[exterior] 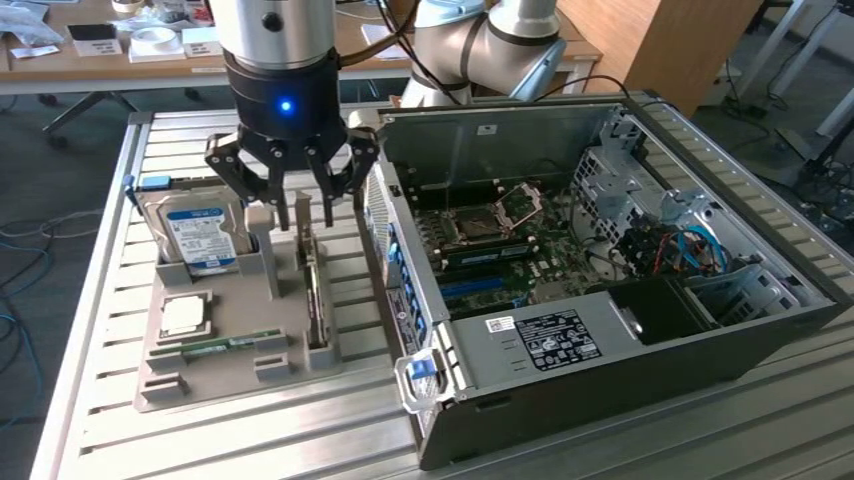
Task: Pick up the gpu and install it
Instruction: 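Pick up the gpu and move the gpu toward the slot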
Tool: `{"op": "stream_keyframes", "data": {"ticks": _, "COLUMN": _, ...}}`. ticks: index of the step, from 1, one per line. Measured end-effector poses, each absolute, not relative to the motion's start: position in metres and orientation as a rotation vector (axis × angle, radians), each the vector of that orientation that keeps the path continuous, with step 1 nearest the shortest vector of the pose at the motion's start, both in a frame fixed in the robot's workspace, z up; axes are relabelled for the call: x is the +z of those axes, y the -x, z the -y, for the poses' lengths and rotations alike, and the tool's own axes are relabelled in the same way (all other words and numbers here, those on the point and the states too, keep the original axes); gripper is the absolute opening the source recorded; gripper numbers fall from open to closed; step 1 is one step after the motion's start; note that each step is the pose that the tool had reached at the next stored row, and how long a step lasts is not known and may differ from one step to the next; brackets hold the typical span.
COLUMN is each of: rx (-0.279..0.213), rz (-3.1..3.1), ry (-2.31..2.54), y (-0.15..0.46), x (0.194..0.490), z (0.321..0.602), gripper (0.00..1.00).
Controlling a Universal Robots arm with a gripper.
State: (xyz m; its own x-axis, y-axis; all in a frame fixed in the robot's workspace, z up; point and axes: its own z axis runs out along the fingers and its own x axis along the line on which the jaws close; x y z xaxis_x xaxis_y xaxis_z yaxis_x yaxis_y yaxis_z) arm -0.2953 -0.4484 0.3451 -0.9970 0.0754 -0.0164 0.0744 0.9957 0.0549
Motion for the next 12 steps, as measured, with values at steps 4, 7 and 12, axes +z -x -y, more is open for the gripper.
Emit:
{"op": "stream_keyframes", "data": {"ticks": 4, "rx": 0.085, "rz": -3.121, "ry": -0.118, "y": 0.293, "x": 0.343, "z": 0.448, "gripper": 0.47}}
{"op": "stream_keyframes", "data": {"ticks": 7, "rx": 0.084, "rz": -3.122, "ry": -0.117, "y": 0.293, "x": 0.340, "z": 0.448, "gripper": 0.47}}
{"op": "stream_keyframes", "data": {"ticks": 12, "rx": 0.084, "rz": -3.125, "ry": -0.118, "y": 0.293, "x": 0.332, "z": 0.448, "gripper": 0.47}}
